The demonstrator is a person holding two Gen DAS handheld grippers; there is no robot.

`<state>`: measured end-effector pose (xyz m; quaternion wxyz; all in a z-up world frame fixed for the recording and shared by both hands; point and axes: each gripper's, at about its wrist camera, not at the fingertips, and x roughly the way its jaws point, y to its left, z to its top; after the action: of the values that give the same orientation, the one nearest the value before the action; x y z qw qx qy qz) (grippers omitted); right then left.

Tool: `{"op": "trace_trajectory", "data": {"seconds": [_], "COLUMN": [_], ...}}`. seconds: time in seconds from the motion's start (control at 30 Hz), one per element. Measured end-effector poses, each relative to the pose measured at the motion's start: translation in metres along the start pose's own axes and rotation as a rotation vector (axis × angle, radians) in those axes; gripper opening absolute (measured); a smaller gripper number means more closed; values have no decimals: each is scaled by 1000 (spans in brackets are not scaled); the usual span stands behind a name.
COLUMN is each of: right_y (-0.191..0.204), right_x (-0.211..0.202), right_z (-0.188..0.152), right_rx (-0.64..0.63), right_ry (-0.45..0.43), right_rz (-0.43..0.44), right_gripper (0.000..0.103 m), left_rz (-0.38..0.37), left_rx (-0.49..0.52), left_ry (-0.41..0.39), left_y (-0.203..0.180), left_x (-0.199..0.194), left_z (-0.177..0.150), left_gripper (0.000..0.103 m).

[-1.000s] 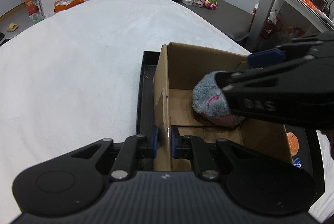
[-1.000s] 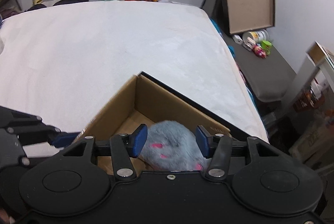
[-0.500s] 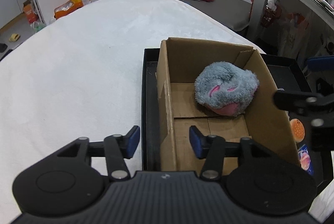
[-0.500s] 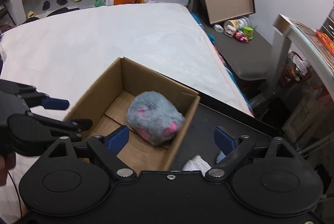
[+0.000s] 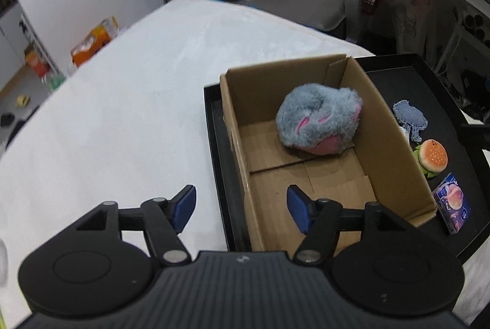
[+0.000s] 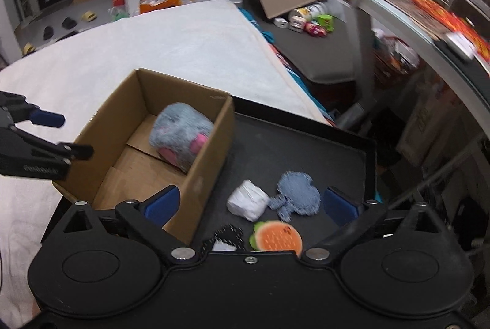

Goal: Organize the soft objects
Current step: 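Move the right tool to the blue tissue pack and grasp it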

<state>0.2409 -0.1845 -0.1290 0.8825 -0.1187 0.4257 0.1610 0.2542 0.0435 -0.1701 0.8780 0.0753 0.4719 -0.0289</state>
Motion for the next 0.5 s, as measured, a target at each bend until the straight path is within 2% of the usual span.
{"op": "trace_trajectory", "data": {"seconds": [0.23,0.37,0.5], "right_y": [-24,-33,-41], "right_x": [-8,-7,-3], "right_z": [-31,-49,-66], "right_rx": [98,135,176], "right_ry": [-20,-27,-22], "right_rz": [27,23,26], "right_gripper": [103,103,103], "left_rz": [-3,29,24], "left_rx": [-2,27,20], "left_ry": [12,3,33], "left_y": [-4,-11,-14], "left_x": [-10,-15,-15], "left_z": [8,4,0], "left_gripper": [69,70,70]}}
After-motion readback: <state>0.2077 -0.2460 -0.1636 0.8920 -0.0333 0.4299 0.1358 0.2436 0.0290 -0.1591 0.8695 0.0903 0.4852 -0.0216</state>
